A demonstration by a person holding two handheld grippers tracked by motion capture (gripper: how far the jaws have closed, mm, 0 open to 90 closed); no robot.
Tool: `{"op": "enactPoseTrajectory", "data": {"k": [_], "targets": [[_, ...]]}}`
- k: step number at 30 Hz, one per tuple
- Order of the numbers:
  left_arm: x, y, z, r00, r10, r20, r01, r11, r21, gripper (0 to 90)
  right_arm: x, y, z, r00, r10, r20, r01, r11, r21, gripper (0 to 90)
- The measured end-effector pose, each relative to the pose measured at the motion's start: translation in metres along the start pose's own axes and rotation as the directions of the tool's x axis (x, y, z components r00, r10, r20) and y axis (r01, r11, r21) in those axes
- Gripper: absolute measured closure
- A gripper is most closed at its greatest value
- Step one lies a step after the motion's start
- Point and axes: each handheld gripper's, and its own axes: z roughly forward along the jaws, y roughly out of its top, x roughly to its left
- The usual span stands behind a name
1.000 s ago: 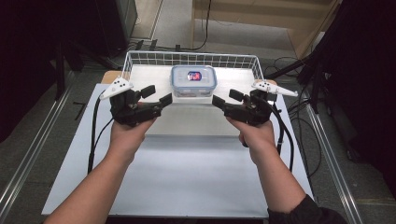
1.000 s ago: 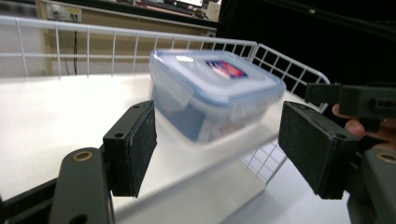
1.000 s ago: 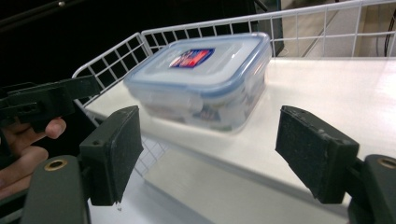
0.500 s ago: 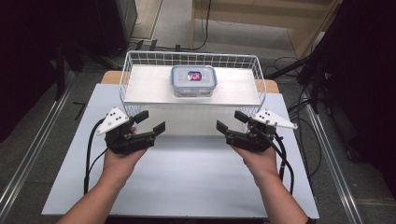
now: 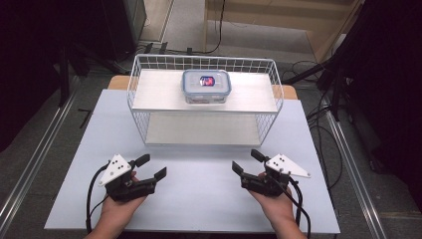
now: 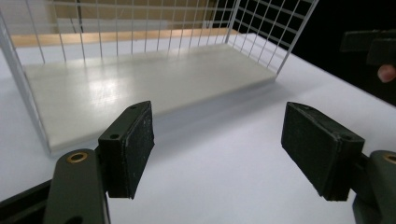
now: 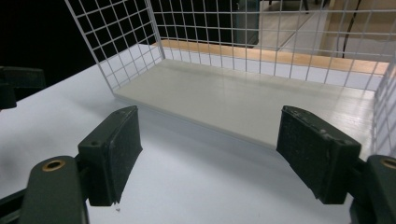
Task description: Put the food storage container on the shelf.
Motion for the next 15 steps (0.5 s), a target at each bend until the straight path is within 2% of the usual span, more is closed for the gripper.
{"op": "enactPoseTrajectory", "data": {"k": [2,4,5,8,15], "targets": [[0.001,-0.013,-0.002,0.9999,-0.003,-0.011,0.003,1.0,0.005,25.4,0.0,-0.01,-0.005,0.9999,-0.012,0.008,0.012,0.9999,-0.008,22.2],[0.003,-0.016,0.003,0.9999,-0.009,0.007,0.009,0.9977,0.067,24.3,0.001,-0.017,-0.008,0.9991,-0.037,0.019,0.037,0.9993,0.009,22.0],[0.004,-0.016,0.004,1.0,-0.001,0.002,0.001,0.9975,0.071,23.1,0.0,-0.02,-0.008,0.9988,-0.045,0.021,0.045,0.9989,0.015,22.1],[0.004,-0.017,0.009,0.9997,-0.025,0.005,0.025,0.9971,0.071,23.3,-0.002,-0.025,-0.007,0.9993,-0.028,0.025,0.027,0.9994,0.022,22.2],[0.003,-0.02,0.011,0.9997,-0.022,0.013,0.021,0.9959,0.088,23.1,-0.003,-0.028,-0.003,0.9997,-0.022,0.012,0.021,0.999,0.039,22.2]]}}
